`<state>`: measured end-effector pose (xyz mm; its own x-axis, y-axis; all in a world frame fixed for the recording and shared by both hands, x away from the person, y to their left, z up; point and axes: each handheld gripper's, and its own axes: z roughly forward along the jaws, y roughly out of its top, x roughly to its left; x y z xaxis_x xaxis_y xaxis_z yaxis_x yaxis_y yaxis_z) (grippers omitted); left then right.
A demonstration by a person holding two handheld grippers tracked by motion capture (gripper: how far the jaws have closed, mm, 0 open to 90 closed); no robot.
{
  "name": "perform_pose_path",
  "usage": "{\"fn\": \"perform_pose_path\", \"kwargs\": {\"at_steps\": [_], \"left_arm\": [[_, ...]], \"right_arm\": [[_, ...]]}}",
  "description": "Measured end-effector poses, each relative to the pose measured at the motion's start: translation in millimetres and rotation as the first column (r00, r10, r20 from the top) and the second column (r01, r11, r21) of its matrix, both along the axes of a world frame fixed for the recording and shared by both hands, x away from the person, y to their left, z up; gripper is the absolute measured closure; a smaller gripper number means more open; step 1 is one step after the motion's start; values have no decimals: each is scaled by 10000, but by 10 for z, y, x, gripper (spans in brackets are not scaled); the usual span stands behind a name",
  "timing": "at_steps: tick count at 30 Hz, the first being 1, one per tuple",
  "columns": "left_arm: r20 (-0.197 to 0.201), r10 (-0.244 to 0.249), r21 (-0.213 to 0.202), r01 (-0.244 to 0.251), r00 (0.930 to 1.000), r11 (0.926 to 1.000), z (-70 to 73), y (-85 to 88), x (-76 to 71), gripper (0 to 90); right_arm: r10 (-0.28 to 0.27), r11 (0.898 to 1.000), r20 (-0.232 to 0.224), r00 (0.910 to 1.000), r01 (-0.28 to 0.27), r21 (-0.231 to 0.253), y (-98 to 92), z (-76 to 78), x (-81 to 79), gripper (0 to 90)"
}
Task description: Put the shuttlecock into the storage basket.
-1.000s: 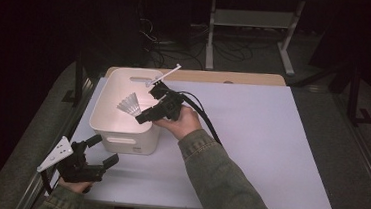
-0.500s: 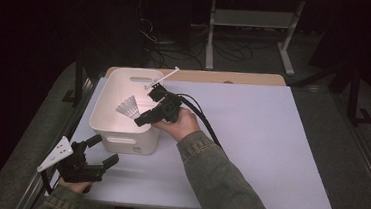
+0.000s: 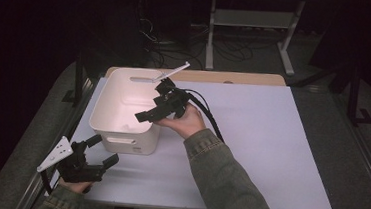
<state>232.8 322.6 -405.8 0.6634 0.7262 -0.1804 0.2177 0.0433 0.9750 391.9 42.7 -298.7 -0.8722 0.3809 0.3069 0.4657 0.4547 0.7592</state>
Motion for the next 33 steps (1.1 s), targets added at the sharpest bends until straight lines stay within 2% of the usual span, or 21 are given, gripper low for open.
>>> {"fn": "perform_pose_path", "kwargs": {"at_steps": [2, 4, 6, 9, 17, 18, 24, 25, 26, 28, 31, 33], "left_arm": [[15, 3, -46, -3, 10000, 10000, -1, -2, 1, 1], [12, 6, -51, -6, 10000, 10000, -1, -2, -1, 1], [-8, 16, -89, -16, 10000, 10000, 0, -3, -3, 1], [4, 17, -63, -17, 10000, 10000, 1, -4, -2, 1], [27, -2, -211, 2, 10000, 9998, 2, -20, 12, 1], [19, -20, -49, 20, 10000, 10000, 2, -6, 12, 1], [51, -21, -47, 21, 10000, 10000, 1, -6, 15, 1], [83, -8, -224, 10, 10000, 9997, 2, -18, 14, 1], [100, -24, -60, 25, 9999, 10000, 4, -7, 14, 0], [115, -2, -191, 4, 9999, 9998, -1, -16, 16, 1], [83, 8, -169, -6, 10000, 9999, -1, -15, 16, 1], [158, 40, -240, -36, 9999, 9997, 0, -18, 17, 1]], "right_arm": [[-84, 9999, 109, 9999, 84, -69, -18, 1, -3, 0], [113, 9997, -29, 9999, -113, 195, -47, 1, -17, 0], [183, 9996, 154, 9997, -186, 208, -79, 2, -26, 0], [229, 9985, 260, 9994, -242, 492, -136, 13, -36, 0], [-161, 9979, 533, 9984, 127, 636, -321, 61, -41, 0], [-172, 9980, 553, 9983, 138, 610, -342, 67, -44, 0], [-355, 9972, 528, 9980, 319, 674, -477, 29, -36, 0], [-358, 9974, 550, 9978, 322, 647, -502, 18, -31, 0], [-400, 9973, 542, 9977, 365, 634, -526, 15, -34, 0], [-453, 9971, 530, 9976, 419, 632, -584, 4, -35, 0], [-441, 9968, 308, 9985, 419, 684, -660, -28, -44, 0], [-534, 9960, 397, 9978, 503, 742, -713, -42, -61, 0]]}}
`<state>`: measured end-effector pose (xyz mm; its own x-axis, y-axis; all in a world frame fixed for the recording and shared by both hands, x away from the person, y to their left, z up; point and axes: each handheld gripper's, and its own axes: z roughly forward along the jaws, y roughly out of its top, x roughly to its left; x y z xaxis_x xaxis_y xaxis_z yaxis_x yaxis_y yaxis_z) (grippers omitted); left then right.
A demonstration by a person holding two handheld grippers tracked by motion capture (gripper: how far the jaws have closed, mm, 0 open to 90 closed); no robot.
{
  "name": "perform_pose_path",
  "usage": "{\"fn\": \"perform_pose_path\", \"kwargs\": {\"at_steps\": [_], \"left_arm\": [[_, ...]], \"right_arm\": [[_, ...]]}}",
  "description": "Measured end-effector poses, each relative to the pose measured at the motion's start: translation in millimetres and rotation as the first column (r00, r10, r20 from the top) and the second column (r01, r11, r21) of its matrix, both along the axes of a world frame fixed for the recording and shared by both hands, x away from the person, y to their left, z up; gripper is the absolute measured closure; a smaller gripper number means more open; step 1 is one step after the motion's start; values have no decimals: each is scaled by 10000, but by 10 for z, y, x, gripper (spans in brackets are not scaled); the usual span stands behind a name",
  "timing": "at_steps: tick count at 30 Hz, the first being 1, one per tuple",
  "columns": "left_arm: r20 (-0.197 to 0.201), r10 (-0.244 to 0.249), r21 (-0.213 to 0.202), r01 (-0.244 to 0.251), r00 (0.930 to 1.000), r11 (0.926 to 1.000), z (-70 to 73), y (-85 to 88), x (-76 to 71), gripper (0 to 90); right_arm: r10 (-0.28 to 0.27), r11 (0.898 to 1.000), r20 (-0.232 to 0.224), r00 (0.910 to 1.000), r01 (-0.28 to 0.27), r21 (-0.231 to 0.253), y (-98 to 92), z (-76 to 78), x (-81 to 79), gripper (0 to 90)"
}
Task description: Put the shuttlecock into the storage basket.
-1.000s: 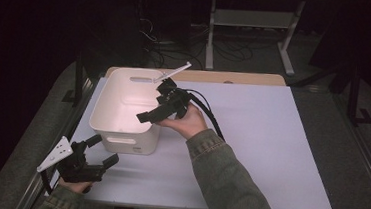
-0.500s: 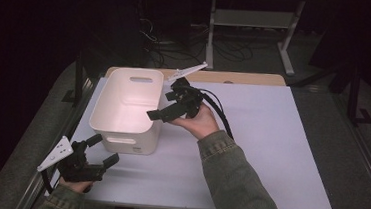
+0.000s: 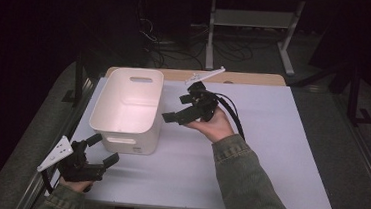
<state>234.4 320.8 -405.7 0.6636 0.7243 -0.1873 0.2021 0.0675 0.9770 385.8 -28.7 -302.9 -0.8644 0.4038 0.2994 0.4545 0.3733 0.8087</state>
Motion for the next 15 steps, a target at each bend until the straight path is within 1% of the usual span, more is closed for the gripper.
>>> {"fn": "perform_pose_path", "kwargs": {"at_steps": [1, 4, 5, 7, 8, 10, 11, 15], "left_arm": [[-3, 8, 135, -8, 10000, 9999, 1, 11, 0, 1], [-38, 14, 105, -14, 10000, 9999, 1, -3, 1, 1], [-14, -16, 323, 17, 10000, 9995, 1, 6, 3, 1], [19, -49, 318, 48, 10000, 9995, 4, -6, 0, 1], [27, -34, 410, 33, 10000, 9992, 6, -7, -1, 0], [-8, -25, 359, 26, 10000, 9994, 4, -12, -1, 1], [-15, -25, 404, 25, 10000, 9992, 6, -8, -1, 0], [29, -35, 364, 34, 10000, 9993, 8, -7, -2, 1]], "right_arm": [[-1, 10000, -20, 10000, 1, 21, -25, -6, -7, 0], [-40, 10000, 33, 10000, 40, 50, -101, -20, -26, 0], [-49, 9998, 13, 10000, 49, 197, -137, -33, -29, 0], [-124, 9995, -17, 9999, 124, 287, -186, -48, -37, 0], [-133, 9996, 104, 9999, 131, 264, -214, -61, -38, 0], [-222, 9994, 57, 9997, 220, 249, -272, -75, -51, 0], [-256, 9993, 85, 9996, 254, 257, -301, -84, -56, 0], [-615, 9981, 95, 9981, 615, 74, -409, -118, -78, 0]]}}
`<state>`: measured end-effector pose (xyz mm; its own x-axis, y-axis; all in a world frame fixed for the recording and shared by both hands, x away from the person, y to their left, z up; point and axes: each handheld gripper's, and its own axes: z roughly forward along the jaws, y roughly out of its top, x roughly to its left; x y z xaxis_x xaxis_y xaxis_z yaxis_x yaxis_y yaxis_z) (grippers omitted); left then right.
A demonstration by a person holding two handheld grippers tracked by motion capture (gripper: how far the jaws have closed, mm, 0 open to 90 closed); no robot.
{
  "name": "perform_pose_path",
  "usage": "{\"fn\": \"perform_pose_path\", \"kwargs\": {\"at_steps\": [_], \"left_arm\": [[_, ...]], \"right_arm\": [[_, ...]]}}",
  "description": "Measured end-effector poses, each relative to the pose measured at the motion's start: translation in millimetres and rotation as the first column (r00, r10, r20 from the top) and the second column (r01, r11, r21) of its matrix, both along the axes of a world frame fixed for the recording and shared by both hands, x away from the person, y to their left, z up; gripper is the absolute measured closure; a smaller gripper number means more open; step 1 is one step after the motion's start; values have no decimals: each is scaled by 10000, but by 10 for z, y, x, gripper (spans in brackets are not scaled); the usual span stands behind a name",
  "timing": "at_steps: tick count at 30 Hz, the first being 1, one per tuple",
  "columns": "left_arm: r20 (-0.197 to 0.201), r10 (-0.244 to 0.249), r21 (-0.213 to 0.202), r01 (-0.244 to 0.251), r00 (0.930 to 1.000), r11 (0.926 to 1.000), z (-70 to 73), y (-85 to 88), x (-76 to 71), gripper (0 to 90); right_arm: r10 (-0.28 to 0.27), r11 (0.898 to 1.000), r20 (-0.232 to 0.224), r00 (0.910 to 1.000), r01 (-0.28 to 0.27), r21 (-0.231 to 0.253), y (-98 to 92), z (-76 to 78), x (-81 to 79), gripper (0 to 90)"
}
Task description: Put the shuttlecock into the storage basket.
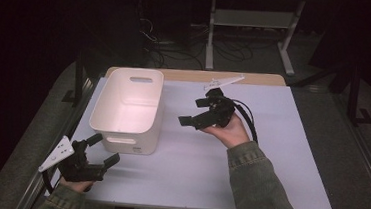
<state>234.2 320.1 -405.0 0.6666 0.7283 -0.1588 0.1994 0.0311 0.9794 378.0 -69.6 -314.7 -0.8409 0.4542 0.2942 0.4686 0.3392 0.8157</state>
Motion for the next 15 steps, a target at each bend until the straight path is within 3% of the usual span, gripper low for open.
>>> {"fn": "perform_pose_path", "kwargs": {"at_steps": [5, 10, 15], "left_arm": [[-30, 24, -66, -24, 10000, 10000, 1, 0, -3, 1], [-20, 43, -45, -43, 10000, 10000, 2, 0, 1, 1], [14, 37, 31, -37, 10000, 10000, 3, 6, -1, 1]], "right_arm": [[-216, 9997, -25, 9998, 216, 116, -107, -59, -9, 0], [-370, 9977, 162, 9992, 361, 568, -207, -105, -40, 0], [-522, 9970, 242, 9983, 508, 581, -322, -140, -56, 0]]}}
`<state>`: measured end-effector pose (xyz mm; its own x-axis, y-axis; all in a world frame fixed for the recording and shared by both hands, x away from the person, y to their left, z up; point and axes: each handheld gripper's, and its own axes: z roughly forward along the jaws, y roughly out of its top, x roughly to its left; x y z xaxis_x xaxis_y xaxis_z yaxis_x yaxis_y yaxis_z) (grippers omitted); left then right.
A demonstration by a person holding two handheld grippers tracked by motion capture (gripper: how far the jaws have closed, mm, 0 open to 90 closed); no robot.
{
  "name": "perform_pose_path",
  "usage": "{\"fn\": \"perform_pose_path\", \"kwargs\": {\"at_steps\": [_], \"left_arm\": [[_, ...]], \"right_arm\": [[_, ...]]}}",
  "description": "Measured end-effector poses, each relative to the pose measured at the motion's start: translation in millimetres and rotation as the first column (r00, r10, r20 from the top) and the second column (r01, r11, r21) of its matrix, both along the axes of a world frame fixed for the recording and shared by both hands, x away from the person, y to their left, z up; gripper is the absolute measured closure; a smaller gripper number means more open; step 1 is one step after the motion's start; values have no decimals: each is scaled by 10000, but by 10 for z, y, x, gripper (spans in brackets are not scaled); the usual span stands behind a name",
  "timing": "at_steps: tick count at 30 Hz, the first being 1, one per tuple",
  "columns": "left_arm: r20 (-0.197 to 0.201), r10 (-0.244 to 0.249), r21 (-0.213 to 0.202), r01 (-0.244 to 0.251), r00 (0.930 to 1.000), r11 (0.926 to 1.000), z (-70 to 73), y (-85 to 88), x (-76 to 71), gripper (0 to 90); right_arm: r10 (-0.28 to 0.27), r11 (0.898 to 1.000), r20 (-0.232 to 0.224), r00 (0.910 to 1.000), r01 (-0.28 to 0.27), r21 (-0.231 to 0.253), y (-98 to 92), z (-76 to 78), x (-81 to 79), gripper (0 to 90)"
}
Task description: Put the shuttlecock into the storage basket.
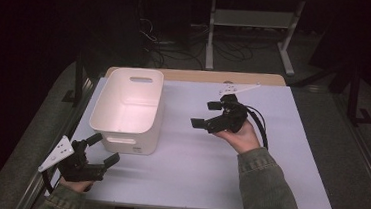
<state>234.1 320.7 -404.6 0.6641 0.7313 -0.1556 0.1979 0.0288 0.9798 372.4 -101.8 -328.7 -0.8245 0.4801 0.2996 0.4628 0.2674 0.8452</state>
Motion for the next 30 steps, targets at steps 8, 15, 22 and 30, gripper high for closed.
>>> {"fn": "perform_pose_path", "kwargs": {"at_steps": [8, 15, 22, 30], "left_arm": [[-42, 27, -103, -28, 10000, 9999, -1, -5, 1, 0], [-44, 116, -125, -117, 9999, 9999, -1, -2, 1, 0], [-23, 52, 64, -52, 10000, 10000, -1, 16, 3, 0], [17, 93, -9, -93, 10000, 10000, 2, 16, -3, 0]], "right_arm": [[-369, 9991, -39, 9993, 370, 224, -198, -66, -27, 0], [-624, 9976, -38, 9980, 624, 290, -366, -173, -48, 0], [-922, 9954, -55, 9957, 923, 265, -536, -253, -107, 0], [-1294, 9913, -47, 9916, 1295, 227, -726, -322, -168, 0]]}}
